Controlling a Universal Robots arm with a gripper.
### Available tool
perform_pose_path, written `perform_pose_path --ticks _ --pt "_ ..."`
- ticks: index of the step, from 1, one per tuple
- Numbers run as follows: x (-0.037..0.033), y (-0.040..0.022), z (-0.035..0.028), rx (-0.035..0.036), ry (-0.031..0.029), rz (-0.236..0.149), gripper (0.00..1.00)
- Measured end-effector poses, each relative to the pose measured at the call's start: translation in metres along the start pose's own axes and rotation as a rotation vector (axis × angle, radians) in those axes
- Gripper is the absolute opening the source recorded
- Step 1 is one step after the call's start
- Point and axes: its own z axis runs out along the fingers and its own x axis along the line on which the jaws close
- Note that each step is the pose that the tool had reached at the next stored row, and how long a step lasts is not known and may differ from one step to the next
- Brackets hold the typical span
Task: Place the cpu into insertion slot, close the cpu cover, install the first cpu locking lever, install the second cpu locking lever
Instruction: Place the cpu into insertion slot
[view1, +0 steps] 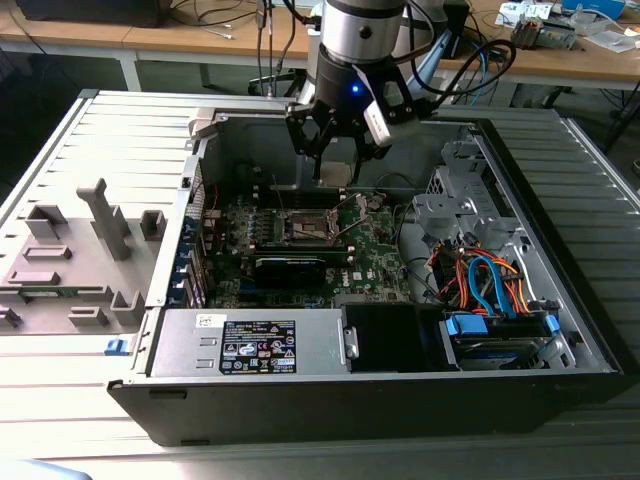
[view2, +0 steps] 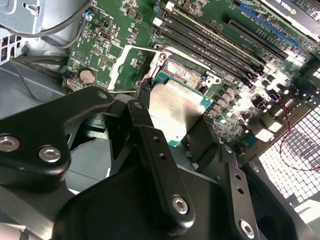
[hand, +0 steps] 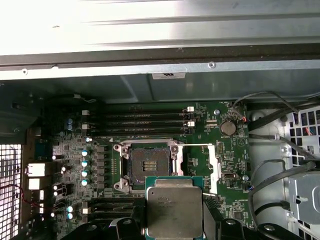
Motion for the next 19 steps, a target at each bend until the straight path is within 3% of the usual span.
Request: perform_pose_path --ticks 19 --pt "-0.0001 -0.0021 0.0044 0.0 0.0 0.0 0.55"
